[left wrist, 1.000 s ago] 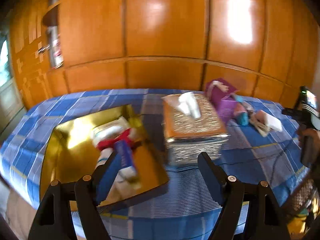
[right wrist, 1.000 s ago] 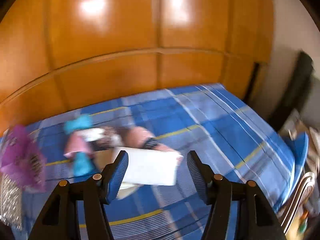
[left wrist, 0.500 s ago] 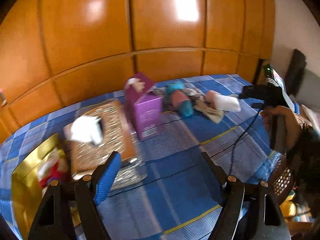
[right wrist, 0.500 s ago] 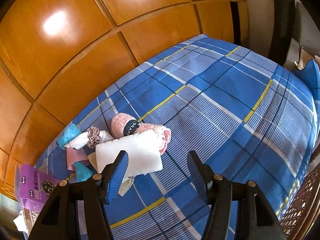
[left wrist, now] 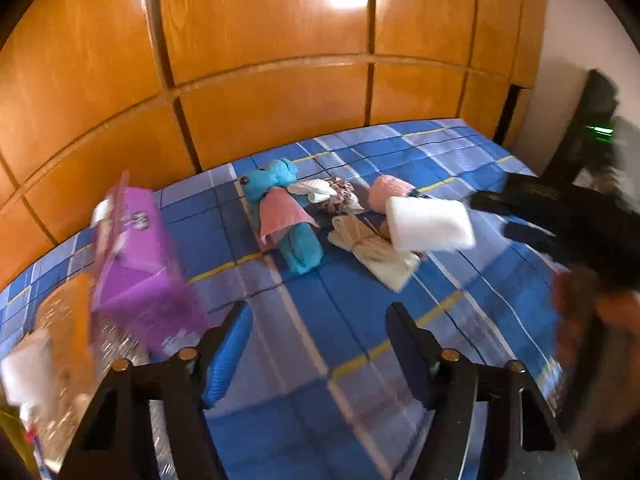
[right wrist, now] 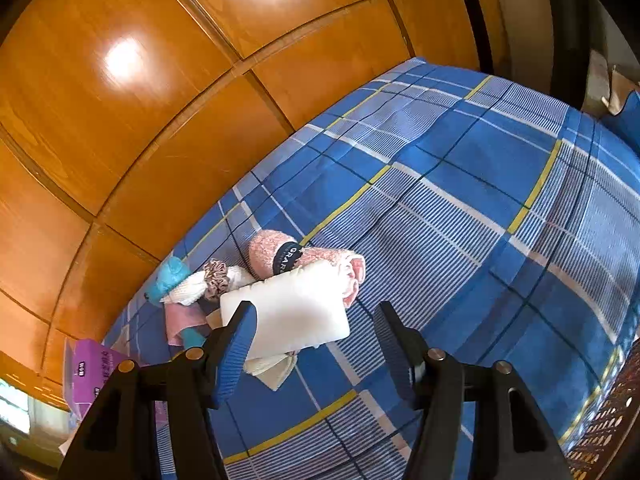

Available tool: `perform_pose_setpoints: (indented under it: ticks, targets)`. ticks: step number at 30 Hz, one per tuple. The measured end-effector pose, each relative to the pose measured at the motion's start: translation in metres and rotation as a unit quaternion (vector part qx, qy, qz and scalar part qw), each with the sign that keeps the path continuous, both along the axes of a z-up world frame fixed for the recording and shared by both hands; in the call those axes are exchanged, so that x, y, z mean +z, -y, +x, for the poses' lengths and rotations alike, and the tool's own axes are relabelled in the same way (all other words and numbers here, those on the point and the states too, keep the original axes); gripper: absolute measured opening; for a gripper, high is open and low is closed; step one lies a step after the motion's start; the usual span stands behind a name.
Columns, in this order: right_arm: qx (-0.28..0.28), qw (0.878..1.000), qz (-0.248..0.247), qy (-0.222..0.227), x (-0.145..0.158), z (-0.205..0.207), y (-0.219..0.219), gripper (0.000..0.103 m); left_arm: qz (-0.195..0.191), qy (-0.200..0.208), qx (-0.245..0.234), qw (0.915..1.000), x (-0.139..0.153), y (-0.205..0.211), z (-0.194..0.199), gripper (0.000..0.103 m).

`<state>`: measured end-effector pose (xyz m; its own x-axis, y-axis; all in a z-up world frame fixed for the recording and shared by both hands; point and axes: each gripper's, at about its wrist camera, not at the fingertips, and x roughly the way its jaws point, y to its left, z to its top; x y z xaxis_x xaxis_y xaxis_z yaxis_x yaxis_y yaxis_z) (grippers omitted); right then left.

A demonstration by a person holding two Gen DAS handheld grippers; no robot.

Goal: Organize soft objects
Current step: 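Grasp the blue teddy bear with the left gripper while the right gripper reaches the white mesh sponge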

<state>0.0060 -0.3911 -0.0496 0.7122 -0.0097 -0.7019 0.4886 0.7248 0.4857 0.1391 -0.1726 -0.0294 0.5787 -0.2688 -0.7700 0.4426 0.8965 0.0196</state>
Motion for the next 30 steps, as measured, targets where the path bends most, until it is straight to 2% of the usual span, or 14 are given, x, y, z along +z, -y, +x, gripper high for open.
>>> perform_pose_setpoints:
  ticks: [4, 10, 17, 21, 22, 24, 30]
  targets:
    - [0.016, 1.0, 0.013, 0.004, -0.001, 0.003, -0.002, 0.062, 0.007, -0.015, 0.035, 0.9992, -0.018, 0.01, 0.039, 0.062]
    - [0.037, 0.999, 0.024, 0.016, 0.001, 0.005, -0.007, 0.062, 0.022, -0.007, 0.078, 0.9967, -0.035, 0.024, 0.091, 0.062]
    - [0.047, 0.998, 0.044, 0.02, -0.001, 0.006, -0.007, 0.062, 0.024, -0.016, 0.08, 0.9964, -0.055, 0.038, 0.136, 0.067]
    - [0.05, 0.998, 0.044, 0.019, -0.002, 0.007, -0.009, 0.062, 0.025, -0.021, 0.063, 0.9975, -0.068, 0.048, 0.153, 0.067]
    - [0.051, 0.998, 0.044, 0.019, -0.002, 0.007, -0.009, 0.062, 0.028, -0.027, 0.057, 0.9976, -0.073, 0.05, 0.157, 0.065]
    - [0.053, 0.998, 0.042, 0.02, -0.002, 0.007, -0.01, 0.062, 0.039, -0.035, 0.06, 0.9968, -0.081, 0.051, 0.16, 0.033]
    - [0.06, 0.997, 0.033, 0.027, 0.001, 0.008, -0.012, 0.062, 0.008, -0.037, 0.05, 0.998, -0.073, 0.032, 0.13, 0.029]
